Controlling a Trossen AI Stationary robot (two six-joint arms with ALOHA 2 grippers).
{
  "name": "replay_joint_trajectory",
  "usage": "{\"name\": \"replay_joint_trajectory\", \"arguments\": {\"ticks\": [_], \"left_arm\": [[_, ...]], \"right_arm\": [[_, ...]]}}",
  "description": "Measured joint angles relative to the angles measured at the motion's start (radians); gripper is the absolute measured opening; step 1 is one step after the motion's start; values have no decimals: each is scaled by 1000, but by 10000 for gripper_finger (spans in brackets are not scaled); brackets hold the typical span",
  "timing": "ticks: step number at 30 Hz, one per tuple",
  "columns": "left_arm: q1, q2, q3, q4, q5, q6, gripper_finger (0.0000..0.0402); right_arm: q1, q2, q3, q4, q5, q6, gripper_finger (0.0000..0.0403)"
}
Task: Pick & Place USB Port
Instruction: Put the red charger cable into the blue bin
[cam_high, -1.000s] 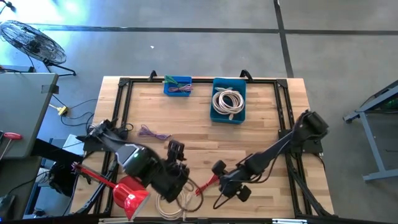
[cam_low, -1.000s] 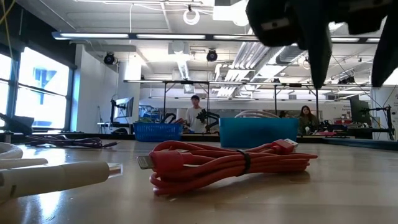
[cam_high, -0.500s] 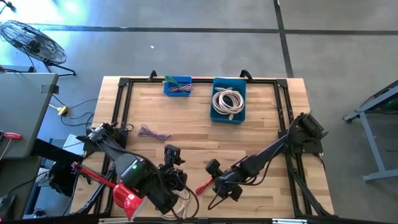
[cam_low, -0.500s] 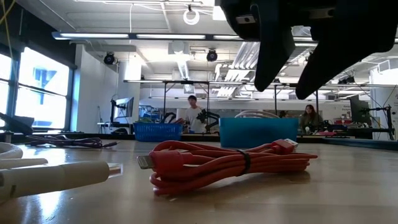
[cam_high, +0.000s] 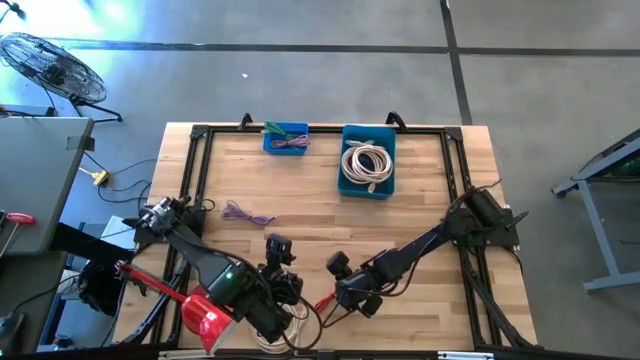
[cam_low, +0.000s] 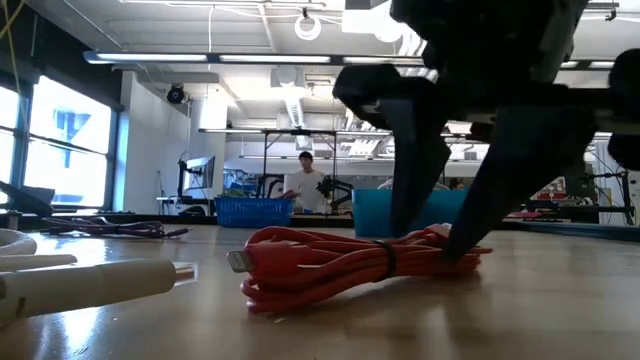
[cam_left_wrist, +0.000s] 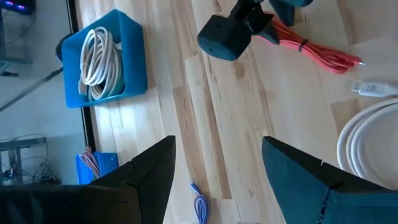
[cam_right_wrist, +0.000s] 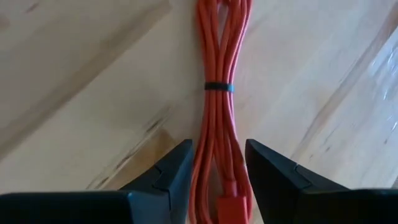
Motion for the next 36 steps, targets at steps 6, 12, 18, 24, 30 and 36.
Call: {"name": "replay_joint_trajectory", "arguments": {"ticks": [6,12,18,24,30,36], "left_arm": [[4,0,0,2,-1,-4,231],[4,0,0,7,-1,-7,231],[3,0,0,3,-77,-16,231],[4,-1,-33,0,-291,-21,231],[4,-1,-52,2,-434,89,231],[8,-2,-45,5,-548,141,231]], "right_arm": [[-39,20,0,1,-6,2,140],[-84,50,4,-6,-42,16,123],[-89,52,3,4,13,-34,26],[-72,46,7,-8,182,-71,17],[-64,-43,6,-154,426,-87,17],[-52,-205,7,-252,572,-75,17]]}}
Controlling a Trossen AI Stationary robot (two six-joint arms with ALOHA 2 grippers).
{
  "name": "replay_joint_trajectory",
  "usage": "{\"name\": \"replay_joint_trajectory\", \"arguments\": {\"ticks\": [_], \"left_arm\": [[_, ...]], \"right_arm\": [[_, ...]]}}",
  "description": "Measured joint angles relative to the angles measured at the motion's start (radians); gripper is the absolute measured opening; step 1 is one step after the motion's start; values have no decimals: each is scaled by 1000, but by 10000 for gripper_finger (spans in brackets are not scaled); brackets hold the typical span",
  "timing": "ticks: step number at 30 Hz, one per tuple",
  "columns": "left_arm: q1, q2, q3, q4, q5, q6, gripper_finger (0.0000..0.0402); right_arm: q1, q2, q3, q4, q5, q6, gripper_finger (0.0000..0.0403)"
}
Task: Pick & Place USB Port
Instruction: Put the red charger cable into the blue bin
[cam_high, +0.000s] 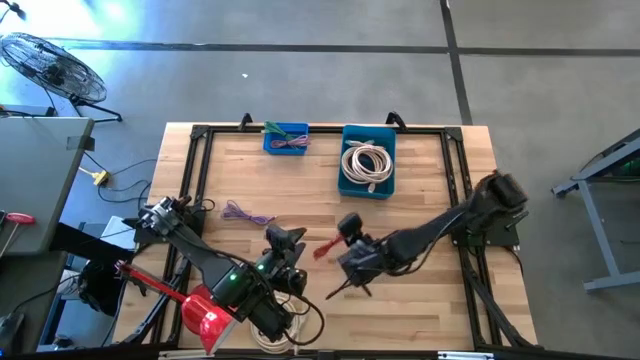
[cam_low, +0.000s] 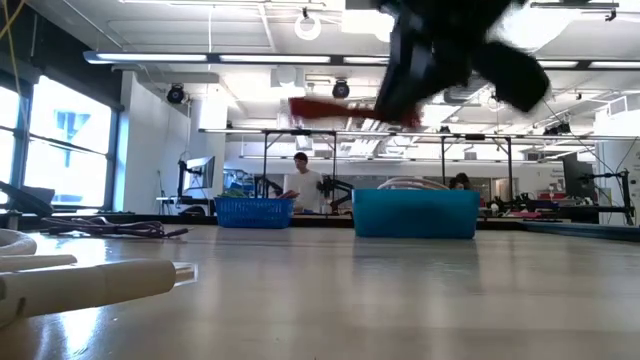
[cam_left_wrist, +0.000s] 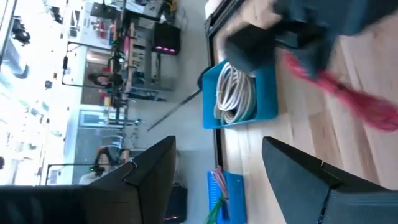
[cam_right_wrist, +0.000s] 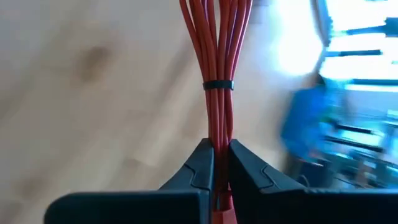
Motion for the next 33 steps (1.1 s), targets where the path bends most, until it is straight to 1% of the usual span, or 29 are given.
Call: {"name": "replay_joint_trajectory", "arguments": {"ticks": [3,6,8,10,16,19,21,22,26,27,30,33], "left_arm": [[21,0,20,1,9,-15,231],[48,0,25,5,2,-49,231],[67,0,25,5,8,-39,231],[83,0,25,14,9,2,231],[137,-4,25,111,9,111,231],[167,-22,24,208,29,164,231],[183,-42,24,321,99,252,231],[193,-50,24,403,144,310,231],[226,-68,24,683,373,547,231],[233,-68,24,732,411,591,231],[248,-68,24,817,479,689,231],[264,-68,24,825,511,710,231]], "right_arm": [[19,-103,0,-11,55,-13,17],[50,-214,1,-9,64,-25,17],[73,-280,2,-1,73,-31,17],[99,-335,2,14,80,-41,17],[190,-439,2,107,85,-163,17],[235,-460,2,171,51,-253,17],[258,-462,2,220,29,-307,17],[269,-462,2,236,19,-331,17],[304,-460,2,282,13,-400,17],[312,-460,2,287,16,-411,17],[333,-460,2,306,19,-438,17],[354,-460,2,321,40,-454,17]]}}
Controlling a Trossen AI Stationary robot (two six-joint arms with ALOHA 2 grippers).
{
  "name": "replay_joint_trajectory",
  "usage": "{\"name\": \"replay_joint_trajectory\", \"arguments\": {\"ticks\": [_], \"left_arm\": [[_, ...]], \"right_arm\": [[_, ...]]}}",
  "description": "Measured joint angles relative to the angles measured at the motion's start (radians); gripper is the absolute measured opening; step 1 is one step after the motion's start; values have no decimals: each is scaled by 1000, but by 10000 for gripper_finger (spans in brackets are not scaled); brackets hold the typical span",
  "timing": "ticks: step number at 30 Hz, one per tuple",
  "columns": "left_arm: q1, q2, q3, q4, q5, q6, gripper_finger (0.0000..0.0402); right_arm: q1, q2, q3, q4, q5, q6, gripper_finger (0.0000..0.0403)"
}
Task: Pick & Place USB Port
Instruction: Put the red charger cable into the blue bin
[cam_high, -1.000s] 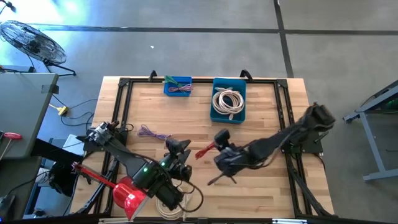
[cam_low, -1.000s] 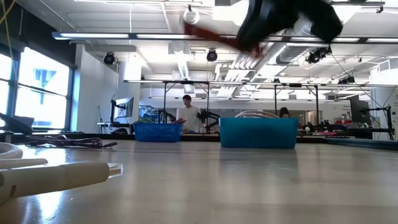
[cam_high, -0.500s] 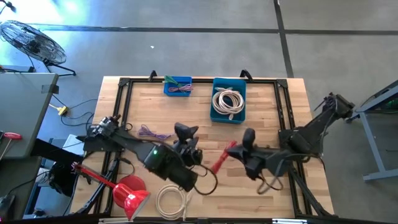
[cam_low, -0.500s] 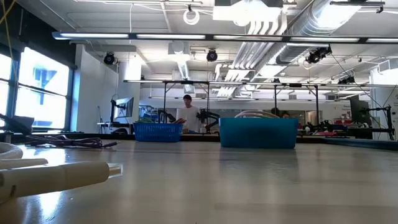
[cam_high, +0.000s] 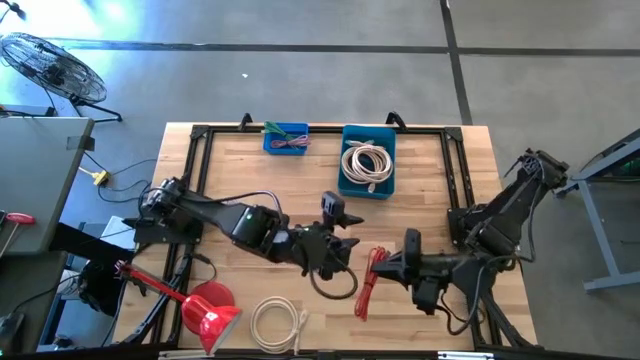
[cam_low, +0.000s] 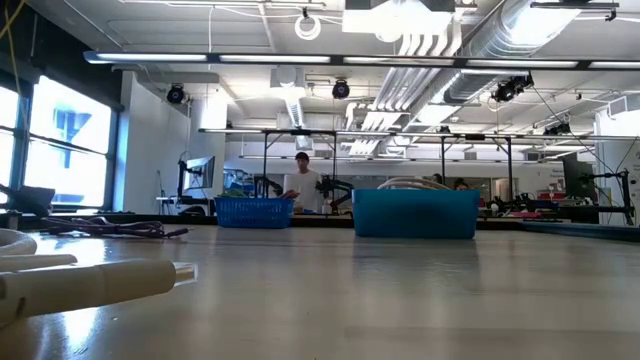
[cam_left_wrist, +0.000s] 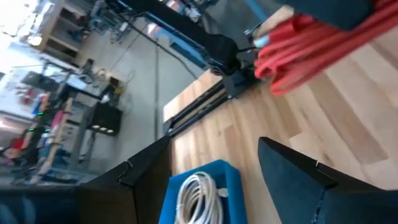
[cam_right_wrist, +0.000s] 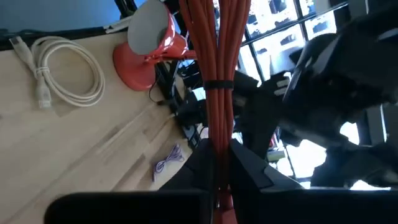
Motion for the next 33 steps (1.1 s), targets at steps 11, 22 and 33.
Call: {"name": "replay_joint_trajectory", "arguments": {"ticks": [11,22,33], "left_arm": [[-1,0,0,161,267,64,231],[0,2,-78,206,432,47,231],[0,1,-110,311,466,98,231]], "right_arm": [[35,0,0,8,86,-37,17],[35,2,0,14,103,-50,17],[15,1,0,20,45,-30,17]]}}
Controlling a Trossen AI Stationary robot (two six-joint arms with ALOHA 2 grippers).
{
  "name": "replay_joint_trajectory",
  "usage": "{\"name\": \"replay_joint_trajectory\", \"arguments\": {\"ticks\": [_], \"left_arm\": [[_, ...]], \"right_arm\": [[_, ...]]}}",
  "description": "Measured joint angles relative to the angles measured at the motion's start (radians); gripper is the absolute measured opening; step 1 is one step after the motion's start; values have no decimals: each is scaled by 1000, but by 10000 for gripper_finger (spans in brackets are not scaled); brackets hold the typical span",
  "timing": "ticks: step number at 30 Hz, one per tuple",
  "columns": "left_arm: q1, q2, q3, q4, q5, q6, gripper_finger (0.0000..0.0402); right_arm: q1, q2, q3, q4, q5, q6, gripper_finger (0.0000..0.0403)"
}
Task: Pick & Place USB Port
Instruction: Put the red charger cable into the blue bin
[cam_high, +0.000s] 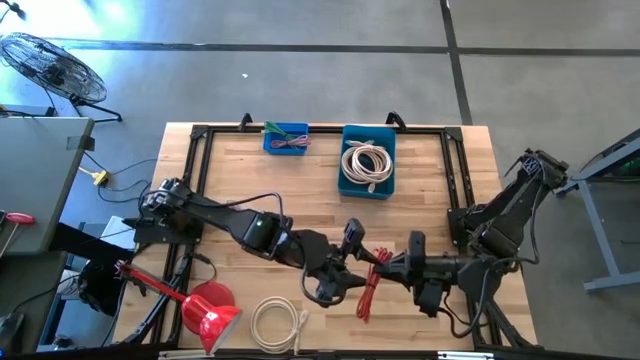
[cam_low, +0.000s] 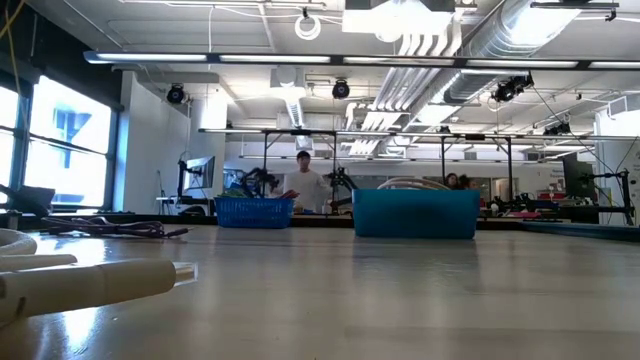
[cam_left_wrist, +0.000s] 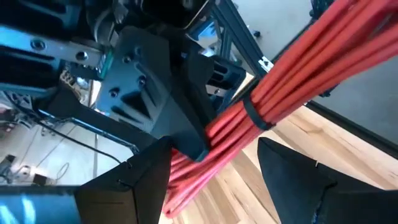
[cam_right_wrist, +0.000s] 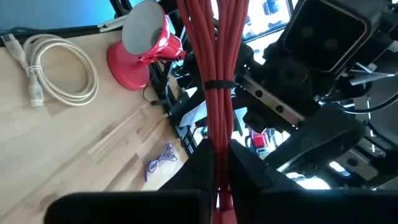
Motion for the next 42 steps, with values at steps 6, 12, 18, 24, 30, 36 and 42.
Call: {"name": "replay_joint_trajectory", "arguments": {"ticks": [6,12,18,24,30,36,42], "left_arm": [[0,0,0,41,5,34,231],[-1,1,0,43,4,52,173],[-2,1,-1,47,15,116,23],[-1,2,-1,59,-76,119,22],[-1,2,0,0,-320,143,22],[14,1,1,-179,-855,189,22],[111,1,2,-462,-1078,157,22]], "right_arm": [[-16,0,-1,-1,-8,18,17],[-27,-1,-1,-13,-31,33,17],[-27,-1,-2,-23,-33,82,15],[-26,-2,-2,-47,19,186,67],[-8,1,-3,-57,283,268,136],[43,0,-3,-70,659,276,194],[89,-5,-3,-179,749,389,206]]}}
